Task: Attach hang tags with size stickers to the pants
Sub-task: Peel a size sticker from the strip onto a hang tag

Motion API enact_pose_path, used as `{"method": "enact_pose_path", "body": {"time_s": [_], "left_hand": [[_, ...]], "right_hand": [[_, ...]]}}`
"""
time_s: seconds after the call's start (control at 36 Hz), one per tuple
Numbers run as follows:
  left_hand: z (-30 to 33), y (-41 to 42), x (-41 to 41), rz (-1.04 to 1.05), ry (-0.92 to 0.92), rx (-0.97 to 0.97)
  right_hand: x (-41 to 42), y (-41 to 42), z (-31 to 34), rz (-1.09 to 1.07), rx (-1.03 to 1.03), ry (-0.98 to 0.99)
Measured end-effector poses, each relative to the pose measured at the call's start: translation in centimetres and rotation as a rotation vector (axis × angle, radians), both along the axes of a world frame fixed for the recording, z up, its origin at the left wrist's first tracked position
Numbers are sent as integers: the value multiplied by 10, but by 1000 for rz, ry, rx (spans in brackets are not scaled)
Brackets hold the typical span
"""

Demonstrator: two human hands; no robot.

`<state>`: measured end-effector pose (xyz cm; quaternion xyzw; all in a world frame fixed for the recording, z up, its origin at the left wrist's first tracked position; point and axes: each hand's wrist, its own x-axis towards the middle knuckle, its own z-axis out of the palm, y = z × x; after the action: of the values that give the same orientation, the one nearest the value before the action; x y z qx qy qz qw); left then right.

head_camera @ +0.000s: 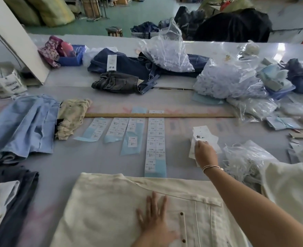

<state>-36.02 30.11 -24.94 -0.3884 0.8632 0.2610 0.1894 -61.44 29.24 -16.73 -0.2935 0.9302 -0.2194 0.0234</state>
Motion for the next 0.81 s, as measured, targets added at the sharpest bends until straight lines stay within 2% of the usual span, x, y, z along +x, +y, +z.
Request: {"method": "enact_pose_path", "body": {"time_s": [0.03,0.06,0.11,0.17,0.19,0.22,0.31,0.33,0.42,0.44,0.5,0.53,0.58,0.69,0.81], "left_hand": [[4,-5,3,22,37,51],[9,-11,7,123,165,166],[32,-23,17,516,571,479],[49,-40,24,919,876,853],[51,-48,27,1059,952,1015],[52,-58,30,1111,999,1139],[61,-85,43,1075,1001,1320],[64,-91,45,1023,938,1280],[57,-107,53,964,838,825],[51,-114,55,942,822,721],[44,-131,56,851,743,517],[41,-142,55,791,692,424],[38,-163,51,633,620,244],[35,-196,29,229,478,-79],[28,-217,8,-69,317,-222]], "right_hand": [[9,2,9,43,-114,35],[22,2,15,134,-220,86],[59,5,25,417,-322,198],[98,11,25,709,-282,305],[115,15,24,840,-224,368],[131,19,21,957,-157,417],[171,28,9,1191,-42,405],[180,28,6,1231,23,368],[192,19,0,1221,213,354],[194,16,-1,1253,205,275],[193,6,-6,1250,48,-12],[191,-3,-8,1173,-27,-111],[181,-27,-12,948,-128,-180],[147,-93,-10,676,-11,-197],[113,-146,-16,647,170,-115]]}}
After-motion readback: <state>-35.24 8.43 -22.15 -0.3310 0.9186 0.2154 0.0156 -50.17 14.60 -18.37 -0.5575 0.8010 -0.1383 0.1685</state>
